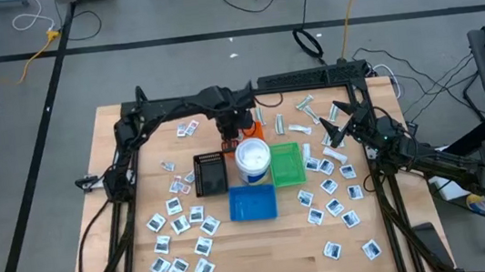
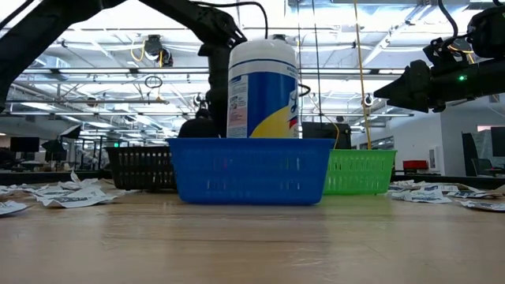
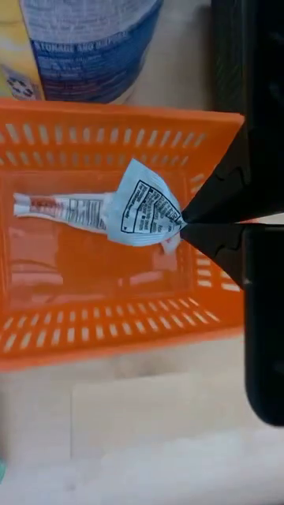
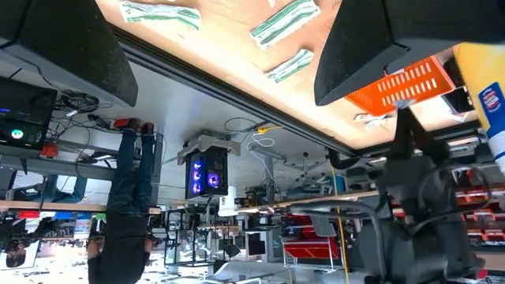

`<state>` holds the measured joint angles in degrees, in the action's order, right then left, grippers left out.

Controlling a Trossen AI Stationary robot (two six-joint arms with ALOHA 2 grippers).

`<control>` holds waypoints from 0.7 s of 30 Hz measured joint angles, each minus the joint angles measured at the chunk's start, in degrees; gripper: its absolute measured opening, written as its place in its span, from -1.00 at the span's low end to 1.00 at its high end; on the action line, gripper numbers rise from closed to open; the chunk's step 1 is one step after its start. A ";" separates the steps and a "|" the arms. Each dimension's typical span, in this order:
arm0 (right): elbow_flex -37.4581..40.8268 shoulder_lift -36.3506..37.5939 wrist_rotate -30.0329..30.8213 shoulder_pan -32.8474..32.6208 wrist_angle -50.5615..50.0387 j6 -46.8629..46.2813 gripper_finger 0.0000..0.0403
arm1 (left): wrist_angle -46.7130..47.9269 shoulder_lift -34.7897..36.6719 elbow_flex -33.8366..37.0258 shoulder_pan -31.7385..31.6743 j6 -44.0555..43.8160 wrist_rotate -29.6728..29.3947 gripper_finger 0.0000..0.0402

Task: Pick & Place First Aid Supplies
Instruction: Put the orange ointment pack into the orange bin

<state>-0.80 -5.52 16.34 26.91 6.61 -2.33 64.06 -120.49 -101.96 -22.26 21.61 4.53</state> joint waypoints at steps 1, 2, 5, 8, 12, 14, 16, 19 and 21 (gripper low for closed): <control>-0.01 0.00 0.02 0.00 0.00 0.00 0.89 | -0.63 0.00 0.76 0.11 -0.19 0.08 -1.00; 0.00 -0.01 0.01 0.00 0.00 -0.01 0.89 | -1.05 0.00 1.47 0.27 -0.37 -0.06 -1.00; -0.01 -0.02 0.02 0.01 0.00 0.00 0.89 | -1.79 -0.02 2.56 0.37 -0.39 -0.06 -1.00; 0.01 0.00 0.02 0.01 0.00 0.00 0.89 | -2.28 -0.02 3.08 0.16 -0.60 -0.06 -0.99; -0.01 0.00 0.02 -0.01 0.00 0.00 0.89 | -2.94 -0.02 3.06 -0.56 -1.35 -0.06 -0.86; -0.01 -0.02 0.02 -0.01 0.00 -0.02 0.89 | -3.02 -0.02 3.06 -0.93 -1.43 -0.09 -0.74; -0.02 -0.02 0.02 -0.02 0.00 0.00 0.89 | -3.07 -0.02 3.06 -1.18 -1.47 -0.10 -0.60; 0.00 0.00 0.02 -0.01 0.00 -0.01 0.89 | -3.16 -0.02 3.06 -1.20 -1.60 -0.10 -0.36; -0.01 -0.01 0.01 0.00 0.00 0.00 0.89 | -3.25 -0.02 3.06 -1.25 -1.46 -0.08 -0.22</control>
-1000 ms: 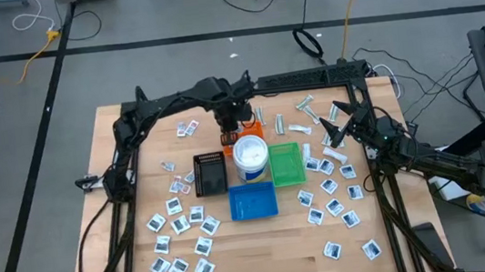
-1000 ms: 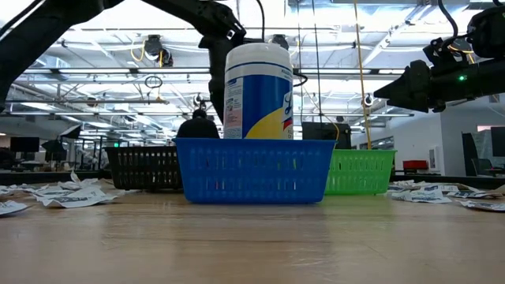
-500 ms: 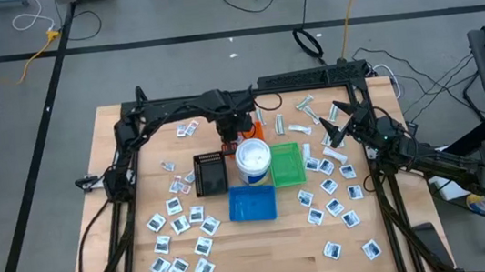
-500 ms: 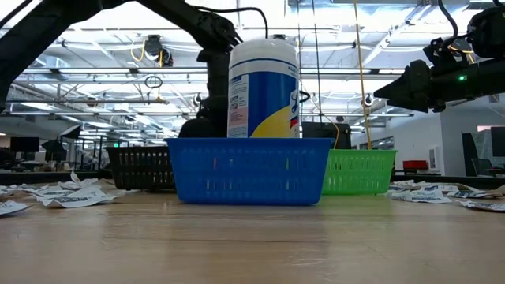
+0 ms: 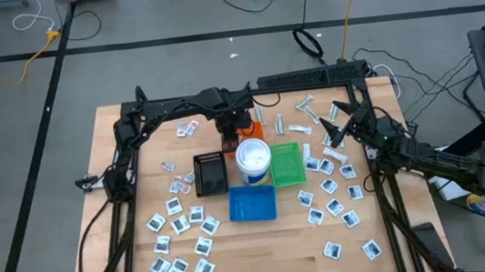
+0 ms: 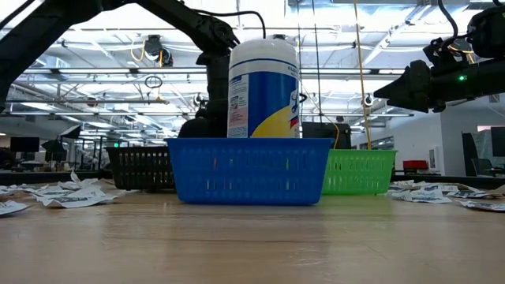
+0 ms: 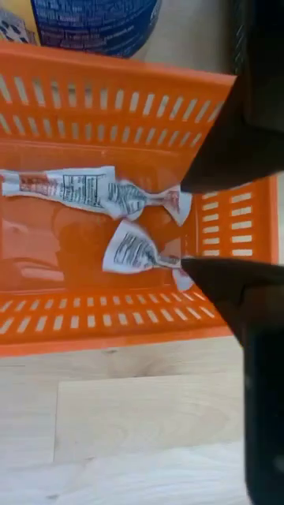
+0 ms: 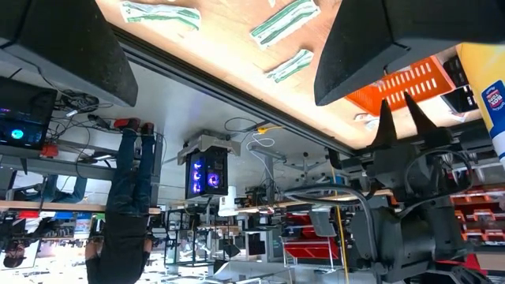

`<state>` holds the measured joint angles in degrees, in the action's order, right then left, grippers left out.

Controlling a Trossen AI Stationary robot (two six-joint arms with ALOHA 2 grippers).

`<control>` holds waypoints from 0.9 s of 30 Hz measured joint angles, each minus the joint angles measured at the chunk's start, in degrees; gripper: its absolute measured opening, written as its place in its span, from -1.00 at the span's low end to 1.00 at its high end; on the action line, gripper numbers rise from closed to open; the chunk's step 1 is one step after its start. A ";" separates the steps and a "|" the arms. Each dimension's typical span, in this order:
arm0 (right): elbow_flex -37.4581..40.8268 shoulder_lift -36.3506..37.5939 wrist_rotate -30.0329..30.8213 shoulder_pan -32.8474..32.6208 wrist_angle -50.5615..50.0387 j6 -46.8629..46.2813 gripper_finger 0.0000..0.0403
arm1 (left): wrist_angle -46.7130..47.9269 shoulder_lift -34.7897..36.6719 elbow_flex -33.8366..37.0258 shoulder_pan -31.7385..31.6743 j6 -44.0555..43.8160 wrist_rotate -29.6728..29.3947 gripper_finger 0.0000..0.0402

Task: Pick & Place First Aid Supplies
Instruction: Put the orange ointment pack into the orange bin

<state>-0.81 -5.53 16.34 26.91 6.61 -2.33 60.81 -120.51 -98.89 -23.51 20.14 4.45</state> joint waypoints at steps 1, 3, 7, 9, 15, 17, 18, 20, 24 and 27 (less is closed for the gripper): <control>-0.01 0.01 0.02 0.00 0.00 -0.02 0.89 | 0.01 0.00 0.00 -0.04 0.17 -0.01 -0.15; 0.01 0.01 -0.01 -0.01 0.00 0.00 0.89 | -0.02 0.00 0.00 -0.11 0.37 -0.02 -0.04; 0.01 0.01 0.02 0.01 0.00 0.00 0.89 | 0.09 0.01 0.00 -0.49 0.29 -0.02 0.12; 0.00 0.01 0.00 0.01 0.00 -0.01 0.89 | 0.58 0.28 0.00 -1.04 -0.17 0.00 0.18; 0.00 0.00 0.00 0.01 0.00 -0.01 0.89 | 1.04 1.93 -0.09 -2.87 -4.95 -0.09 0.24; -0.01 0.01 0.02 -0.01 0.00 -0.02 0.89 | 1.61 2.41 -0.09 -3.54 -7.74 -0.07 0.22; -0.01 0.01 0.00 0.01 0.00 0.00 0.89 | 1.67 2.51 -0.09 -3.76 -9.30 -0.15 0.21; 0.00 -0.01 0.02 0.01 0.00 0.00 0.89 | 1.93 2.62 -0.09 -4.37 -12.77 -0.66 0.18; -0.01 0.00 0.02 -0.01 0.02 0.00 0.89 | 3.18 3.28 -0.06 -5.73 -19.64 -0.42 0.12; 0.00 0.01 0.02 -0.01 0.00 0.00 0.89 | 3.16 3.29 -0.07 -6.43 -25.86 -0.42 0.08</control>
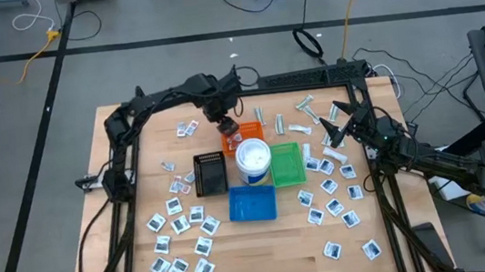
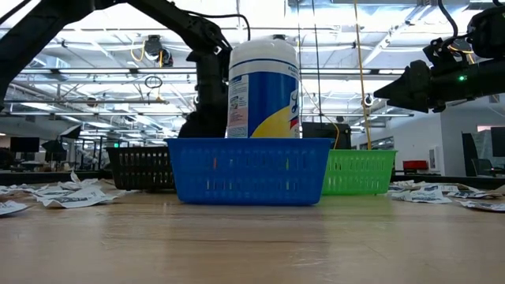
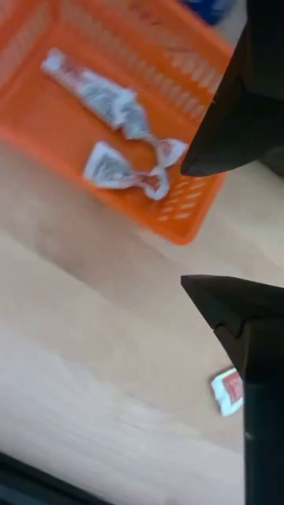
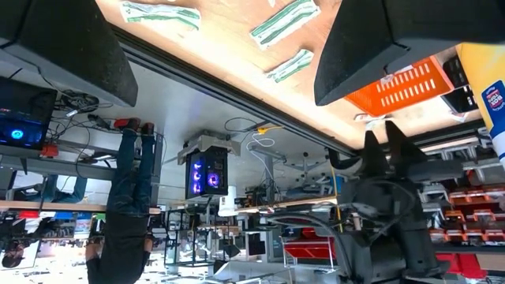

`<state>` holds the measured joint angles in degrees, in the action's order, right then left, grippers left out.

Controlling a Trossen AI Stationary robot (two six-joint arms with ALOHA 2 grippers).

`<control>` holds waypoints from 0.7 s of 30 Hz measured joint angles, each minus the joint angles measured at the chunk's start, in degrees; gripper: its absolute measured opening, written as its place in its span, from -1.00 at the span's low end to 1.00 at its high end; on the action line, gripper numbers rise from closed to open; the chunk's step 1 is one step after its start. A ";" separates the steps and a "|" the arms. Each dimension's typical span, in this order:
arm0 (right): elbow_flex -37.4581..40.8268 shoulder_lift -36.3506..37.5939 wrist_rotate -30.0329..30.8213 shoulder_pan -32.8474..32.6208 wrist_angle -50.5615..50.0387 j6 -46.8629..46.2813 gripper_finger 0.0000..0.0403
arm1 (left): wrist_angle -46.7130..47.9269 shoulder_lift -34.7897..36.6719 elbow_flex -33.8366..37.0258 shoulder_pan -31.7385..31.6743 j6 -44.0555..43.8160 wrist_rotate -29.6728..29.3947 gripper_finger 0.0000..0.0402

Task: Pick & Place First Aid Supplies
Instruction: Put the orange ointment pack into the orange bin

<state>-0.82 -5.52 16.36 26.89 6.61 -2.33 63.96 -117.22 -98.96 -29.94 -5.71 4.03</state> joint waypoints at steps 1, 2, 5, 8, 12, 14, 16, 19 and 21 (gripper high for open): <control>0.02 0.00 -0.02 0.02 0.00 0.00 0.89 | -0.02 -0.06 0.00 -0.17 -1.92 0.01 0.06; 0.01 -0.01 -0.01 0.00 0.00 -0.01 0.89 | 0.01 -0.06 0.00 -0.39 -3.53 0.00 0.05; 0.01 -0.02 0.00 0.02 0.00 0.00 0.89 | 0.15 -0.03 0.00 -0.78 -7.07 -0.04 0.02; 0.01 -0.02 -0.01 0.01 0.00 -0.01 0.89 | 0.17 -0.06 0.00 -1.81 -7.87 0.12 -0.01; 0.00 0.00 -0.02 0.02 0.00 0.00 0.89 | 1.16 -0.06 0.00 -4.64 -7.72 -0.04 -0.04; 0.02 -0.02 -0.01 0.01 0.00 0.00 0.89 | 1.97 -0.04 0.00 -5.93 -7.70 -0.20 -0.05; 0.00 -0.01 0.00 0.01 0.00 0.00 0.89 | 2.41 -0.06 0.00 -7.07 -7.63 -0.22 -0.04; 0.00 -0.01 -0.02 0.01 0.00 -0.01 0.89 | 2.56 -0.05 0.01 -8.66 -7.40 -0.16 0.00; 0.00 -0.02 -0.01 0.02 0.00 -0.01 0.89 | 2.71 -0.06 0.02 -9.66 -6.38 -0.17 0.02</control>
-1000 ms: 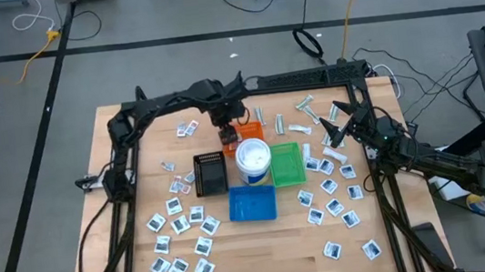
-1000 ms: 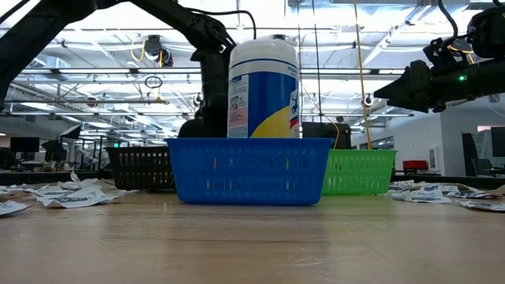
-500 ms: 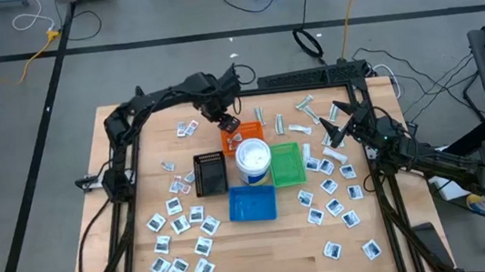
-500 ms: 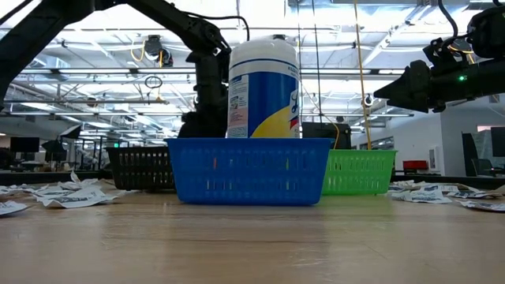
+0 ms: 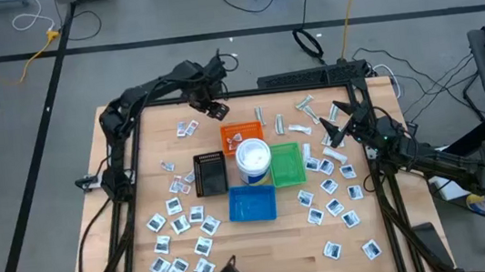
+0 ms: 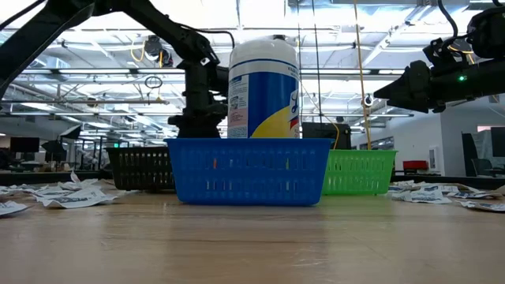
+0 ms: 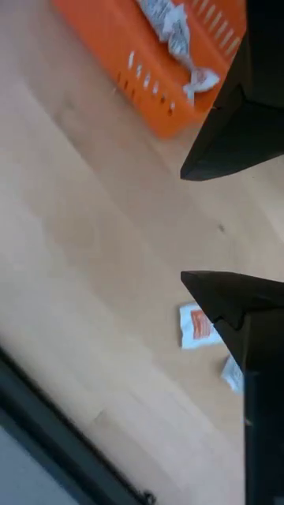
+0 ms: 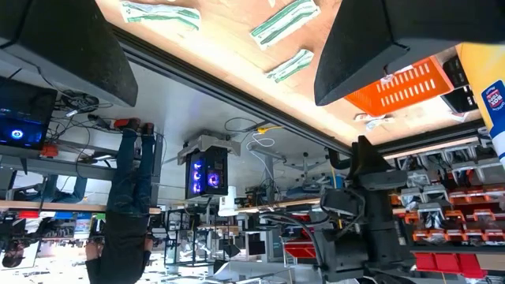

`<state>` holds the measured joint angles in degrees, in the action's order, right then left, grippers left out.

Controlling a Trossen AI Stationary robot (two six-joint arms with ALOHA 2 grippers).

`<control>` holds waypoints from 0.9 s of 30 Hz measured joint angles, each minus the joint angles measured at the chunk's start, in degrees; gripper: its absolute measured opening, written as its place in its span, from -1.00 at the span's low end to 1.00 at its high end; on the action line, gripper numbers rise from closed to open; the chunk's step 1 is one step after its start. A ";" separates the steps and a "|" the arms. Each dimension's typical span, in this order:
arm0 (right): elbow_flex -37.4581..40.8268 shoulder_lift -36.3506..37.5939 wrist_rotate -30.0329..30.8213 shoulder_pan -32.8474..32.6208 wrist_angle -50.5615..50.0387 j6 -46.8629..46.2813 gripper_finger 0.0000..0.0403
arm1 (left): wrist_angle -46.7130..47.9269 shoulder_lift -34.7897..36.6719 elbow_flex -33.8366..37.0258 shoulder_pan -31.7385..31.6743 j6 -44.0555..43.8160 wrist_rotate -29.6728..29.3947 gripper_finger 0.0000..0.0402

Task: Pick & Place First Aid Supplies
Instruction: Put the orange ointment pack into the orange bin

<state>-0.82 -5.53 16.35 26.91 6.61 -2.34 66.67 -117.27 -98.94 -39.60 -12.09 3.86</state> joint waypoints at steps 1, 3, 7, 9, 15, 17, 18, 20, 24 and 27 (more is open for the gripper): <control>0.02 0.01 0.01 0.01 0.00 0.01 0.89 | 0.10 0.00 0.00 -0.48 0.43 0.00 0.04; 0.00 0.01 0.01 -0.01 0.00 0.01 0.89 | 0.43 0.00 -0.01 -1.43 1.06 0.00 0.06; 0.00 -0.01 -0.01 -0.01 -0.02 0.01 0.89 | 0.79 0.00 0.16 -3.15 1.35 -0.92 0.07; 0.00 -0.01 0.00 0.01 0.00 0.00 0.89 | 0.75 0.02 0.87 -3.96 1.44 -0.94 0.07; 0.00 0.00 0.00 0.00 -0.02 0.01 0.89 | -1.37 4.07 7.47 -5.77 1.47 -2.92 0.01; 0.00 0.00 -0.01 0.00 -0.01 0.00 0.89 | -3.38 5.89 10.47 -6.07 1.50 -3.34 -0.01; 0.01 -0.01 0.01 0.00 -0.01 0.00 0.89 | -4.44 6.85 11.95 -6.07 1.46 -3.37 -0.02; 0.01 0.01 0.00 0.01 0.00 -0.01 0.89 | -6.20 8.64 14.90 -6.09 1.48 -3.48 -0.04; 0.00 0.02 0.01 0.00 -0.02 0.01 0.89 | -7.84 10.57 19.32 -6.09 1.89 -3.47 -0.05; 0.00 0.02 0.01 0.01 0.00 0.00 0.89 | -7.86 10.60 20.57 -6.07 1.90 -3.50 -0.02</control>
<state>-0.82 -5.52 16.36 26.92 6.61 -2.34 58.81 -106.67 -78.37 -45.67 -10.20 0.36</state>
